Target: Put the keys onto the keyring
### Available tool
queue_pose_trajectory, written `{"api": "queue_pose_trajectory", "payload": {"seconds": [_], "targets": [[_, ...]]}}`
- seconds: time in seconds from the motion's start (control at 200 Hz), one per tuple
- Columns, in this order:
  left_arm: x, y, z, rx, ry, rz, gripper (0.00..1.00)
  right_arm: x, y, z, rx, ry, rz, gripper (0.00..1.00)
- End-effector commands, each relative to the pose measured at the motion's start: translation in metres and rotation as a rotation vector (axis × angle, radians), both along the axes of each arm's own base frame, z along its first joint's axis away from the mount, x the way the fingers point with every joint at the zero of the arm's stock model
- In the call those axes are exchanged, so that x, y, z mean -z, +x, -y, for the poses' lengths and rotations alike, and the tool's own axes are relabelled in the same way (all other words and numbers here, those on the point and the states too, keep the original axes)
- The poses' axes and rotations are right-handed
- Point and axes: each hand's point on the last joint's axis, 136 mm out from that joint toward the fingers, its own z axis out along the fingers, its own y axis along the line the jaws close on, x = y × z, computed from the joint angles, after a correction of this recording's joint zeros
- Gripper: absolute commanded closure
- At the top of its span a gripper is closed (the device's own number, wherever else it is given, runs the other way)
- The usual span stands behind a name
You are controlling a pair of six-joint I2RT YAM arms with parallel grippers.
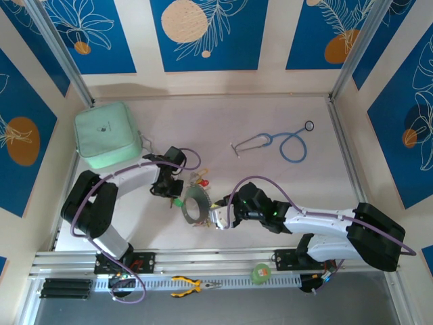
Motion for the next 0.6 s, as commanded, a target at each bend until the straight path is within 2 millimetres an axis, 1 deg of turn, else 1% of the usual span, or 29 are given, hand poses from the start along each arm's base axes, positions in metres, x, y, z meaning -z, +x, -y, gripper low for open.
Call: {"api": "queue_pose_trajectory", "payload": {"seconds": [0.0, 0.195, 0.33, 0.405, 0.48, 0.595], "targets": [[0.0083, -0.0059, -0.0078, -0.008, 0.027, -0.041, 0.87, -0.0098, -0.0039, -0.0052, -0.018, 0.031, 0.001, 1.0], [0.0086, -0.0055, -0.0071, 0.0, 0.03, -0.044, 0.87, -0.0104, -0.0037, -0.0052, -0.017, 0.033, 0.004, 1.0], [0.006, -0.0035, -0.0067, 0.001, 0.027, -0.032, 0.92, -0.0102, -0.0041, -0.0052, -0.018, 0.032, 0.002, 1.0], [0.0033, -0.0021, -0.007, 0.001, 0.027, -0.022, 0.93, -0.01, -0.0039, -0.005, -0.017, 0.031, 0.002, 1.0], [0.0014, -0.0019, -0.0075, 0.003, 0.028, -0.017, 0.91, -0.0097, -0.0049, -0.0055, -0.021, 0.031, 0.001, 1.0], [-0.0001, -0.0009, -0.0083, 0.003, 0.032, -0.011, 0.87, -0.0092, -0.0048, -0.0054, -0.021, 0.03, 0.0, 1.0]]}}
